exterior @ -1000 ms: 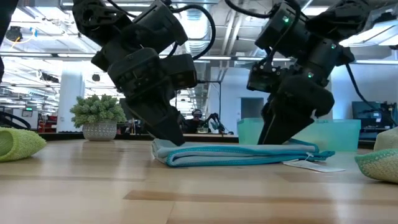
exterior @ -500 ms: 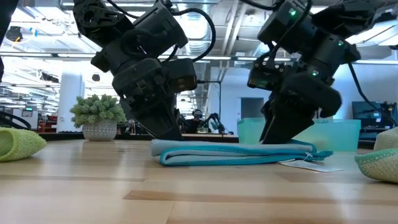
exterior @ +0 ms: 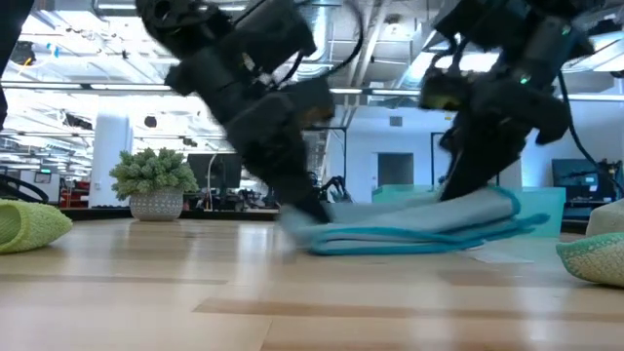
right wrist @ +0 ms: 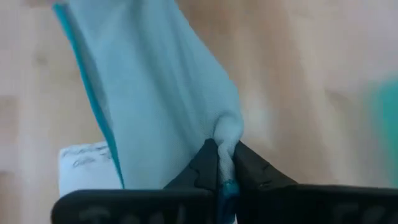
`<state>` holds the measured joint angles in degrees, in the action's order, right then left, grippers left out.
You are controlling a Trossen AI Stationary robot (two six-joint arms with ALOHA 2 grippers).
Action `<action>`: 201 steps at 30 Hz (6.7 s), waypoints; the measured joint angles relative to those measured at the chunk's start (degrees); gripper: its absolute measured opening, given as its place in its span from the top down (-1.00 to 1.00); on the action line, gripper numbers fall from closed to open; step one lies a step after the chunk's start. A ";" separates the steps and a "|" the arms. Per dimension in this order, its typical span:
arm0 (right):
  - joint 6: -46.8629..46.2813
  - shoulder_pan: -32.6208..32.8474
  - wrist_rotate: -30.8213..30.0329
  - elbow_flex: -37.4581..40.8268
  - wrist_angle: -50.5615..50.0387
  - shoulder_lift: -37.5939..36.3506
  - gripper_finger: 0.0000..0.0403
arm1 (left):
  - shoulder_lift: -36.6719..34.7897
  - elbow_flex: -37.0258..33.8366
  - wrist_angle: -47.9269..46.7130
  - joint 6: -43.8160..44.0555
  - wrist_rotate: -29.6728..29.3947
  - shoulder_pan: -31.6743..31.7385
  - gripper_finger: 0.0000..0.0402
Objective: Fold microfiber towels
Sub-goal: Put the blue microfiber cloth on top of the yellow microfiber cloth in the blue bin and align with other
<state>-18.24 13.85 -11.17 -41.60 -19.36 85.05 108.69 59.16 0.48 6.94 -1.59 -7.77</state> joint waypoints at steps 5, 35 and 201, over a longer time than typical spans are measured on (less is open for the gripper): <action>-0.73 -1.85 -5.69 -0.48 -11.61 -8.52 0.87 | 1.48 7.82 -1.09 -9.49 -2.63 2.19 0.99; 8.46 -47.78 -5.03 -6.54 -27.14 -12.12 0.87 | 35.36 71.75 -35.19 -37.39 4.33 25.30 1.00; 57.70 -59.66 24.01 -25.55 -15.47 17.08 -0.29 | -30.50 -7.02 -3.69 -26.70 7.89 29.68 1.00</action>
<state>39.47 -45.82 12.84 -67.16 -34.83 102.13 78.19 52.14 -3.20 -19.76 6.30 21.91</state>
